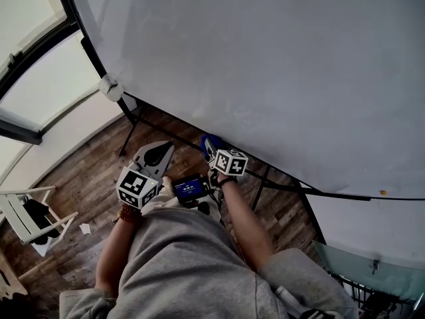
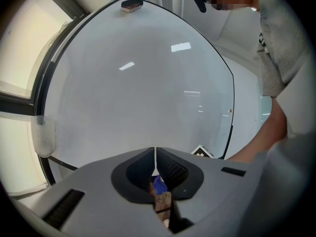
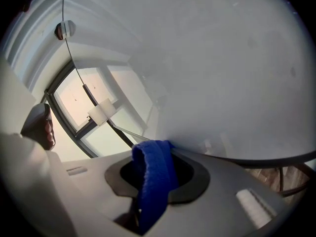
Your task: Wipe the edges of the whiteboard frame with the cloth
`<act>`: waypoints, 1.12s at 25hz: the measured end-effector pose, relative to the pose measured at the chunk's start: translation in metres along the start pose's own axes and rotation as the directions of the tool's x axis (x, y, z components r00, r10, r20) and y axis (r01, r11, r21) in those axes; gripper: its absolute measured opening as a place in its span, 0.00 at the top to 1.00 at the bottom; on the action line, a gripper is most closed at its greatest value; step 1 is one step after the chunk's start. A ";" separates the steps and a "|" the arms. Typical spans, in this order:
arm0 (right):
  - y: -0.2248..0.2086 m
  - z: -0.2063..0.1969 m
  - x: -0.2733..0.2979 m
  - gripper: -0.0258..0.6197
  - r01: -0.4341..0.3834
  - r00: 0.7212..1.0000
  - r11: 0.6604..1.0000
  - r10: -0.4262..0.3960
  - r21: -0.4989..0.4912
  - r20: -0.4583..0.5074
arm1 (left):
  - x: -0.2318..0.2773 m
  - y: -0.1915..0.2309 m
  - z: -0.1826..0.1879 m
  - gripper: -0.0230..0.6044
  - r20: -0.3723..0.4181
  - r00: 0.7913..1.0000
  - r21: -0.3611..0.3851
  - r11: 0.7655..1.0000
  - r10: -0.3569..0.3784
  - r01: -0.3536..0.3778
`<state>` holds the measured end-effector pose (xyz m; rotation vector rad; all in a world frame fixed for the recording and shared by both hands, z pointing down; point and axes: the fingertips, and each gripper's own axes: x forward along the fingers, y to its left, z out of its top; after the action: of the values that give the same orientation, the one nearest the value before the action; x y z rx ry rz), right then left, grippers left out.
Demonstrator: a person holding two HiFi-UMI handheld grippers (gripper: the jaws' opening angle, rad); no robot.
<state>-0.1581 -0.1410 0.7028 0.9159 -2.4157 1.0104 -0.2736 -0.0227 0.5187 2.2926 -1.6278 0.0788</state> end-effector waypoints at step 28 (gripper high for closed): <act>0.038 0.001 0.046 0.80 -0.079 0.996 0.995 0.081 0.056 -0.046 | -0.053 0.049 0.008 0.93 0.020 0.985 0.011 0.985 0.170 -0.170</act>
<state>-0.2173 -0.1414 0.7087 0.8083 -2.4129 1.1185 -0.3384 0.0089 0.5105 2.1654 -1.8346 0.1081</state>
